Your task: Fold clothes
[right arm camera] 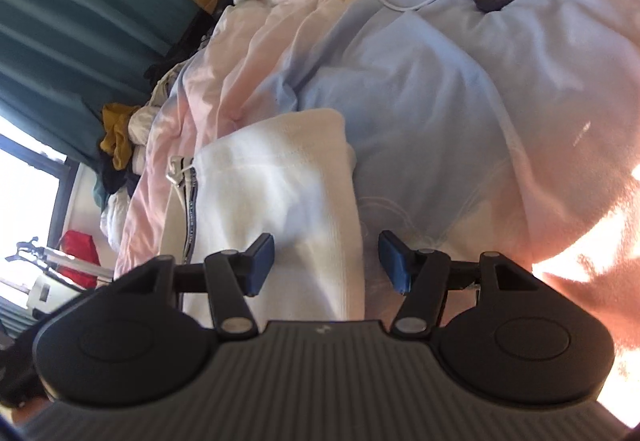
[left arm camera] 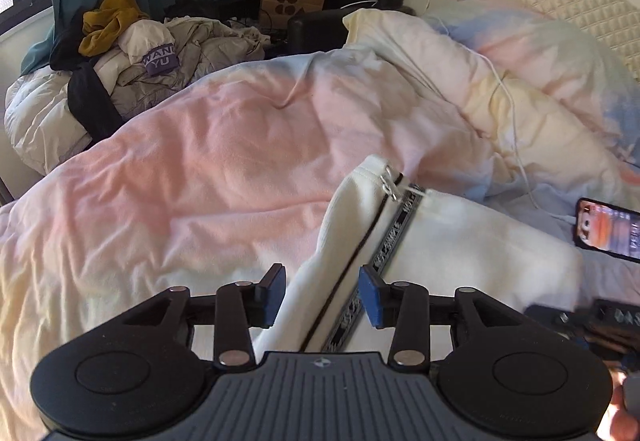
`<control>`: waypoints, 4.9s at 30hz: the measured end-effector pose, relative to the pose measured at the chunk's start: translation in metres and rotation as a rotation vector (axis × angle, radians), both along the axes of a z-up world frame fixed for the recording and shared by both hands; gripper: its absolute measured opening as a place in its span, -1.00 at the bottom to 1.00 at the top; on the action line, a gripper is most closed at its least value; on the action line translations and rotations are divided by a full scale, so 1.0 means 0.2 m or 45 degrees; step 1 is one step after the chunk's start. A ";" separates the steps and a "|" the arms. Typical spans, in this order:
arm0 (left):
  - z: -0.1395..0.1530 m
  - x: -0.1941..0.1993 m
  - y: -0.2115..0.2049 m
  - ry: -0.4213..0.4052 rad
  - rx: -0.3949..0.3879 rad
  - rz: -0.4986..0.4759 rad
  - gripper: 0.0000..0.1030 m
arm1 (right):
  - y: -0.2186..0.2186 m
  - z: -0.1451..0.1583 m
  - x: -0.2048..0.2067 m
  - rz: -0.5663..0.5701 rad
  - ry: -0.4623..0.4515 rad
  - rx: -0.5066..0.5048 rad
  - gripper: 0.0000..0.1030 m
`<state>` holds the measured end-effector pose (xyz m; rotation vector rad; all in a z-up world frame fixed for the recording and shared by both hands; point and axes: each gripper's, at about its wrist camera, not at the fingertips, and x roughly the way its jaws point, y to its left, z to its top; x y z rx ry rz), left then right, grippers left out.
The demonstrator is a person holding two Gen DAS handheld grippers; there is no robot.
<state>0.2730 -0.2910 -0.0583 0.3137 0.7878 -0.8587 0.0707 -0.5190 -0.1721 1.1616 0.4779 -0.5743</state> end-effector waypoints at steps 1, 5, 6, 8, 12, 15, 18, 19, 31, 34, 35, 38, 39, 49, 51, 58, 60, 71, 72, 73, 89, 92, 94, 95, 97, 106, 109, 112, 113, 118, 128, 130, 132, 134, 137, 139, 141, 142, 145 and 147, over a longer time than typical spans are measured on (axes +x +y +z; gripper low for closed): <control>0.02 -0.04 0.10 0.016 -0.018 0.015 -0.15 | -0.01 0.00 0.00 0.027 -0.020 0.023 0.18; 0.02 -0.26 0.62 0.106 -0.079 0.232 -0.15 | 0.00 -0.01 0.05 0.181 -0.064 0.102 0.18; 0.02 -0.32 0.75 0.123 -0.089 0.298 -0.15 | 0.02 0.01 0.06 0.187 -0.042 0.079 0.18; 0.01 -0.45 0.98 0.146 -0.107 0.422 -0.15 | 0.05 0.04 0.09 0.179 -0.001 0.037 0.18; 0.02 -0.68 1.40 0.176 -0.132 0.612 -0.15 | 0.05 0.01 0.12 0.155 0.032 0.048 0.18; 0.09 -0.81 1.60 0.138 -0.115 0.706 -0.15 | 0.03 -0.02 0.12 0.147 0.010 0.072 0.18; 0.15 -0.89 1.73 0.110 -0.198 0.781 -0.11 | 0.03 -0.03 0.16 0.189 -0.035 0.048 0.19; 0.16 -0.91 1.75 0.110 -0.236 0.800 -0.10 | 0.02 -0.03 0.17 0.214 -0.057 0.053 0.19; -0.05 -0.87 1.68 0.117 -0.293 0.936 -0.11 | -0.14 -0.08 0.20 0.447 -0.310 0.143 0.09; -0.06 -0.81 1.69 0.130 -0.278 0.967 -0.13 | -0.15 -0.12 0.21 0.376 -0.294 0.175 -0.17; -0.05 -0.79 1.69 0.132 -0.267 0.971 -0.13 | -0.14 -0.10 0.21 0.367 -0.279 0.141 -0.31; -0.05 -0.77 1.70 0.104 -0.256 0.979 -0.13 | -0.07 -0.02 0.26 0.391 -0.197 -0.046 -0.55; -0.06 -0.76 1.70 0.105 -0.243 0.975 -0.13 | -0.05 0.01 0.26 0.389 -0.183 -0.085 -0.57; 0.05 -0.70 1.82 0.034 -0.305 0.988 -0.13 | 0.15 0.40 0.17 0.339 -0.341 -0.378 -0.69; 0.11 -0.70 1.89 0.015 -0.369 1.011 -0.13 | 0.24 0.53 0.17 0.386 -0.352 -0.500 -0.69; 0.20 -0.70 2.13 -0.031 -0.501 1.208 -0.11 | 0.75 0.94 0.20 0.621 -0.504 -0.847 -0.70; 0.21 -0.71 2.18 -0.041 -0.520 1.244 -0.11 | 0.94 1.01 0.21 0.696 -0.538 -0.927 -0.70; 0.29 -0.84 2.37 -0.061 -0.737 1.325 -0.11 | 1.95 0.65 0.11 1.261 -0.423 -1.452 -0.70; 0.28 -0.85 2.37 -0.054 -0.745 1.315 -0.11 | 2.03 0.57 0.10 1.330 -0.388 -1.476 -0.70; 0.28 -0.85 2.37 -0.048 -0.741 1.307 -0.10 | 2.09 0.49 0.09 1.401 -0.346 -1.499 -0.70; 0.15 -0.75 2.25 0.131 -0.649 1.137 -0.11 | 2.10 0.43 -0.09 1.953 -0.319 -1.439 -0.02; 0.15 -0.76 2.20 0.145 -0.632 1.075 -0.14 | 1.97 0.49 -0.17 1.909 -0.393 -1.266 -0.02; 0.15 -0.76 2.16 0.155 -0.606 1.032 -0.14 | 1.86 0.54 -0.19 1.813 -0.487 -1.145 -0.02; 0.14 -0.76 2.13 0.162 -0.590 1.011 -0.16 | 1.81 0.57 -0.18 1.762 -0.533 -1.096 -0.02; 0.12 -0.76 2.08 0.176 -0.550 0.980 -0.27 | 1.73 0.57 -0.14 1.651 -0.554 -1.051 -0.02; 0.00 -0.70 2.00 0.225 -0.355 1.028 -0.52 | 1.76 0.28 0.01 1.719 -0.177 -0.992 0.04; -0.02 -0.69 2.00 0.233 -0.339 1.038 -0.53 | 1.81 0.30 -0.04 1.776 -0.211 -1.096 0.07; -0.01 -0.70 1.99 0.231 -0.337 1.040 -0.53 | 1.86 0.32 -0.09 1.831 -0.246 -1.158 0.08; -0.01 -0.70 2.00 0.231 -0.338 1.038 -0.53 | 1.87 0.32 -0.10 1.845 -0.259 -1.181 0.08; -0.01 -0.69 1.99 0.235 -0.346 1.027 -0.50 | 1.90 0.31 -0.10 1.845 -0.286 -1.228 0.07; 0.00 -0.74 2.00 0.227 -0.410 0.979 -0.51 | 1.81 0.36 -0.06 1.791 -0.328 -1.090 -0.73; 0.00 -0.75 2.02 0.261 -0.465 0.977 -0.57 | 1.79 0.39 -0.08 1.779 -0.355 -1.064 -0.76; 0.02 -0.77 2.05 0.274 -0.516 0.980 -0.62 | 1.79 0.42 -0.12 1.771 -0.378 -1.098 -0.77; 0.04 -0.81 2.07 0.287 -0.555 0.988 -0.66 | 1.79 0.45 -0.17 1.777 -0.405 -1.149 -0.77; 0.07 -0.87 2.09 0.275 -0.559 1.000 -0.66 | 1.80 0.45 -0.22 1.809 -0.402 -1.162 -0.77; 0.03 -0.87 2.07 0.283 -0.486 1.018 -0.65 | 1.82 0.41 -0.20 1.839 -0.355 -1.153 -0.77; -0.01 -0.84 2.05 0.301 -0.425 1.033 -0.65 | 1.84 0.36 -0.17 1.866 -0.292 -1.145 -0.77; -0.02 -0.83 2.04 0.301 -0.410 1.037 -0.64 | 1.85 0.36 -0.17 1.866 -0.284 -1.139 -0.76; -0.03 -0.82 2.04 0.292 -0.412 1.038 -0.63 | 1.82 0.36 -0.15 1.844 -0.300 -1.099 -0.73; -0.04 -0.83 2.05 0.298 -0.419 1.048 -0.60 | 1.77 0.40 -0.15 1.809 -0.354 -1.021 -0.71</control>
